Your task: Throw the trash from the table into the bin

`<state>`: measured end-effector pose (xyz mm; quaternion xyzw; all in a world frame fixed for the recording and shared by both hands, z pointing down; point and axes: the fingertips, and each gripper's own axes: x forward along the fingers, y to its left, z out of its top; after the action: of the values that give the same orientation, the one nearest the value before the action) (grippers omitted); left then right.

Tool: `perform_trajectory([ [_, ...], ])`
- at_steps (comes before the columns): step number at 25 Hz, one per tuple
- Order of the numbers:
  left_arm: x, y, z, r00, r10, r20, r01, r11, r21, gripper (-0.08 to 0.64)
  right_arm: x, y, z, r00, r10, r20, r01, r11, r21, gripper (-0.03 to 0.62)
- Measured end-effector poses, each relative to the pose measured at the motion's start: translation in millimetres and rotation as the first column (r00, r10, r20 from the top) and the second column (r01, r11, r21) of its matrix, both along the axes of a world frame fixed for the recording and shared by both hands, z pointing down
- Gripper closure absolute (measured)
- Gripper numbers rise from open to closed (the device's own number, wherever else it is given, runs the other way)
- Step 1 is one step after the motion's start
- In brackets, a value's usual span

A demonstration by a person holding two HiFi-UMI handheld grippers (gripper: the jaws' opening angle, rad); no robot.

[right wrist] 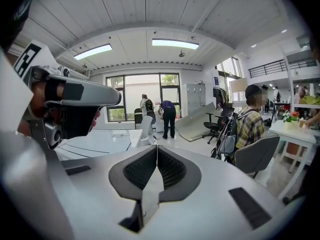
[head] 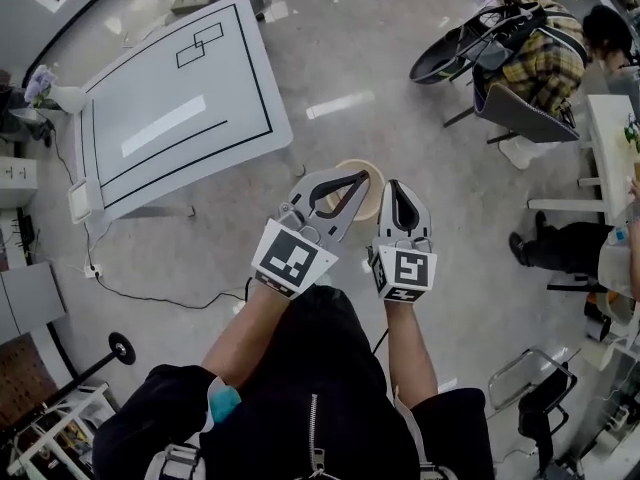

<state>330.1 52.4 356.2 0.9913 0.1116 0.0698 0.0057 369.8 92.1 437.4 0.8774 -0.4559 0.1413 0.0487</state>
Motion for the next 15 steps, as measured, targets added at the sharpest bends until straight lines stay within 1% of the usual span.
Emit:
perform_trajectory([
  [4,-37,17,-14,0.999,-0.041,-0.001,0.041,0.999,0.003,0.555,-37,15,-33,0.999,-0.038,-0.018,0.039,0.998,0.040,0.580],
  [8,-71,32,-32,0.996,-0.086,-0.012,0.086,0.996,0.031,0.555,-75,31,-49,0.997,-0.075,0.028,0.073,0.996,0.060,0.580],
  [12,-98,39,-40,0.993,-0.116,-0.006,0.116,0.993,0.029,0.555,-103,40,-64,0.996,-0.087,0.025,0.084,0.991,0.107,0.581],
  [15,-116,39,-43,0.991,-0.130,-0.003,0.130,0.991,0.041,0.555,-122,42,-71,0.994,-0.110,0.029,0.106,0.987,0.120,0.583],
])
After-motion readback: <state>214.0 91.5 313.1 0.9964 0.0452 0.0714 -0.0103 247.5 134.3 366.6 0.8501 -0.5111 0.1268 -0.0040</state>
